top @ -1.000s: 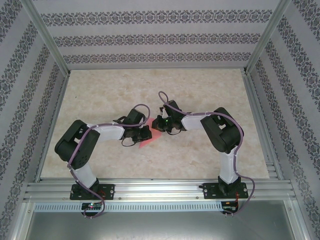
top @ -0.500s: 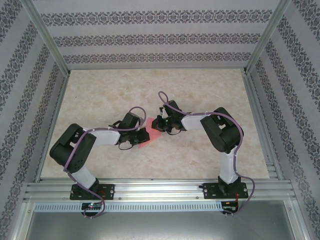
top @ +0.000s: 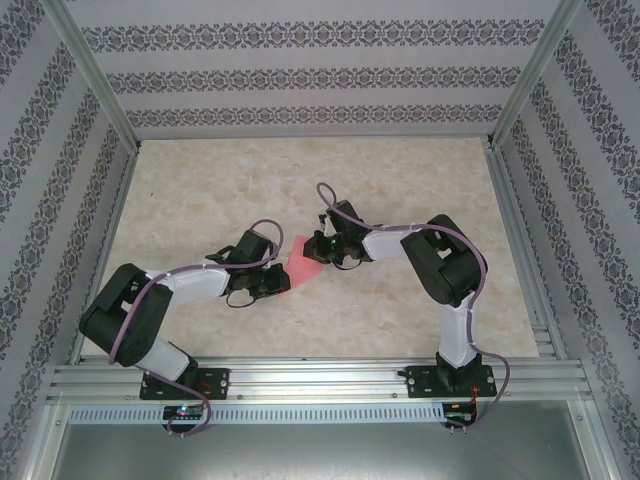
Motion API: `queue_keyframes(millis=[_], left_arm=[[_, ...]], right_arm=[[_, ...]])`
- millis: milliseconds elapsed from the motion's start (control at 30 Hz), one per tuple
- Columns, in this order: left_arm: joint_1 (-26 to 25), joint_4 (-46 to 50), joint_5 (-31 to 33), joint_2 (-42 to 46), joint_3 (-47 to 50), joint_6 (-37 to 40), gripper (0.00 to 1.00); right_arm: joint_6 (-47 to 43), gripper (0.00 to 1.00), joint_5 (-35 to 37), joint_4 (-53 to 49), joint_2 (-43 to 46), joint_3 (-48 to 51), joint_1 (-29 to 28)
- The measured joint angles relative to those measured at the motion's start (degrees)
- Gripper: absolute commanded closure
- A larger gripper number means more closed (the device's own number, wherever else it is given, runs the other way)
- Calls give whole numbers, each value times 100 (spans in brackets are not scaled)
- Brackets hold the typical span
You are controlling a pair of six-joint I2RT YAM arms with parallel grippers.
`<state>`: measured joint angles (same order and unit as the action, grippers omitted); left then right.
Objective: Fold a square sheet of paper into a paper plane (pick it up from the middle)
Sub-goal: Fourth fold the wing at the center of the table.
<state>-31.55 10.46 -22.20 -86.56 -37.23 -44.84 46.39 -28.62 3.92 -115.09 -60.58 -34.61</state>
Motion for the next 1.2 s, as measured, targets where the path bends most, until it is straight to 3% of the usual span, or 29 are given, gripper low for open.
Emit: queue_keyframes(millis=[300, 633, 1200], left_arm=[[2, 133, -90, 170, -4, 212, 87], [4, 518, 498, 24, -4, 437, 90], [7, 291, 466, 234, 297, 455, 92]], right_arm=[[0, 90, -17, 4, -7, 0, 0], [0, 90, -42, 44, -24, 0, 0], [0, 90, -120, 111, -59, -4, -9]])
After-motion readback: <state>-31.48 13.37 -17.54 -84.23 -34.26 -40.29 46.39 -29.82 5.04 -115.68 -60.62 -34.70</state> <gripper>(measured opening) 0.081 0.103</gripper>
